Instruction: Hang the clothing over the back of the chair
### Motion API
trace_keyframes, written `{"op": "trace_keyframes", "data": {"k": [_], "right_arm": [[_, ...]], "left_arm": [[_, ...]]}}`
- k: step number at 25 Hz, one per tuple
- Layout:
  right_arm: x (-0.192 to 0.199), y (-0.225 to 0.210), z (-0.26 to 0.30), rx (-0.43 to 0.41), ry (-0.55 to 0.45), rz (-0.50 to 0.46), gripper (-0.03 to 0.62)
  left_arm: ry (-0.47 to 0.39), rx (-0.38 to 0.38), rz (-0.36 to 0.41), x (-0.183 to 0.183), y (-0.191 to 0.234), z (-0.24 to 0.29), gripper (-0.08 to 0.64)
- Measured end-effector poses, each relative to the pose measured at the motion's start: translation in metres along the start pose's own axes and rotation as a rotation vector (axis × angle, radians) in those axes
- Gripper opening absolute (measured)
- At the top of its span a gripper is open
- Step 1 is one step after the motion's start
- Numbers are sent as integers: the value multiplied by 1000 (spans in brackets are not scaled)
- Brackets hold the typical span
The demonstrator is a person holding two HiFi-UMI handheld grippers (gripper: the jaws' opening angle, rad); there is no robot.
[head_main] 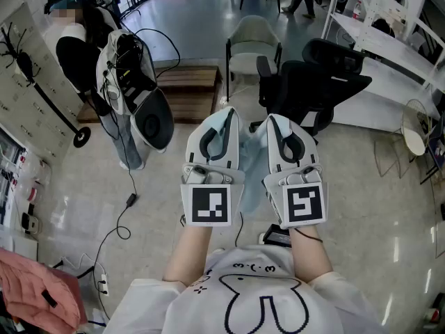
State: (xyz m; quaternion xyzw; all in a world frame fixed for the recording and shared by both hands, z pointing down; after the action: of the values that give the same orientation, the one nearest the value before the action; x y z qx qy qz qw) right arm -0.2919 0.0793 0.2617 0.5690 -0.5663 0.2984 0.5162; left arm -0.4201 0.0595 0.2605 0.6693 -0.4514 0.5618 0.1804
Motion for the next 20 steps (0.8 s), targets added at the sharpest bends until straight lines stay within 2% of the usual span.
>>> {"op": "trace_keyframes", "data": {"k": [6, 11, 17, 20], "right_arm": [[1, -5, 1, 26, -8, -15, 20], [12, -28, 5, 19, 6, -15, 18], [22, -55, 13, -50, -20, 14, 18], [22, -65, 16, -90, -24, 14, 18]], "left_arm": [[9, 5, -30, 2, -1, 3, 29], [-10, 13, -7, 5, -16, 26, 29], [-9, -5, -3, 7, -31, 52, 29], [2, -49, 1, 4, -32, 56, 29]]}}
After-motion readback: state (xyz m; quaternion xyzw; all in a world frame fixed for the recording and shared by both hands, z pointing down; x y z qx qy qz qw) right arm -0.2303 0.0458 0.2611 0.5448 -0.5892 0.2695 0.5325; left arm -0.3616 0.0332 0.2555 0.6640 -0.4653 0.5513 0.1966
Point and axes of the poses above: the fingertips, and each gripper's own axes: z forward along the fingers, y to its left, x out of its underside, the point moved 7 cm from there along -z, backward along the fingers, and after that the axes turned 6 degrees about x, right-handed, at the moved point
